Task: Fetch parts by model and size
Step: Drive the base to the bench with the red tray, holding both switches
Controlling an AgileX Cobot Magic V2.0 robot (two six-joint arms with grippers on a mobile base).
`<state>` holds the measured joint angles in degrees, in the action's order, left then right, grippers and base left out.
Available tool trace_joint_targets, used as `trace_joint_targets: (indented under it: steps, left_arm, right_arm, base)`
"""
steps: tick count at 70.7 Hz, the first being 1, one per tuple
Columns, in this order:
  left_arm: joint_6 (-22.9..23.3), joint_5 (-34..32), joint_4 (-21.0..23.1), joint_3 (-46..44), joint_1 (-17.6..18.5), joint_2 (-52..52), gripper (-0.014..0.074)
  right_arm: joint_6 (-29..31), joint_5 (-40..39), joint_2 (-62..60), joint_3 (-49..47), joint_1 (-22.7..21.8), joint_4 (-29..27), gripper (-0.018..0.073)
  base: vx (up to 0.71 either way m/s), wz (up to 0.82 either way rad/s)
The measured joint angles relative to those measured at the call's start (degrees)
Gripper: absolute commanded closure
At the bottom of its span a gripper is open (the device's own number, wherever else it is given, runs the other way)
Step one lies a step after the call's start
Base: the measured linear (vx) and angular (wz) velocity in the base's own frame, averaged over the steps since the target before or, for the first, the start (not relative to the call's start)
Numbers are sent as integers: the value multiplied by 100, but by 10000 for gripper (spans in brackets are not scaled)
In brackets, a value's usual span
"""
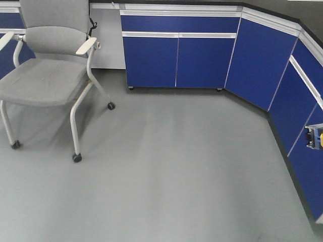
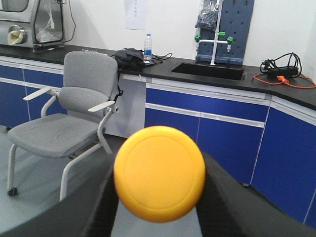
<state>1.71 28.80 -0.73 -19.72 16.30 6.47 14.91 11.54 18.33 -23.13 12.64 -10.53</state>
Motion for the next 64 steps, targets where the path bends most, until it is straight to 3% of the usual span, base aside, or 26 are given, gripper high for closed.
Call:
trace_joint_targets:
  steps: [33,64]
  left_arm:
    - [0,0,-5,0,0,0,603]
    - [0,0,-11,0,0,0,603]
  right_arm:
    - [0,0,0,0,0,0,569]
    - [0,0,0,0,0,0,569]
  base:
    - [48,-19]
    - [35,-87]
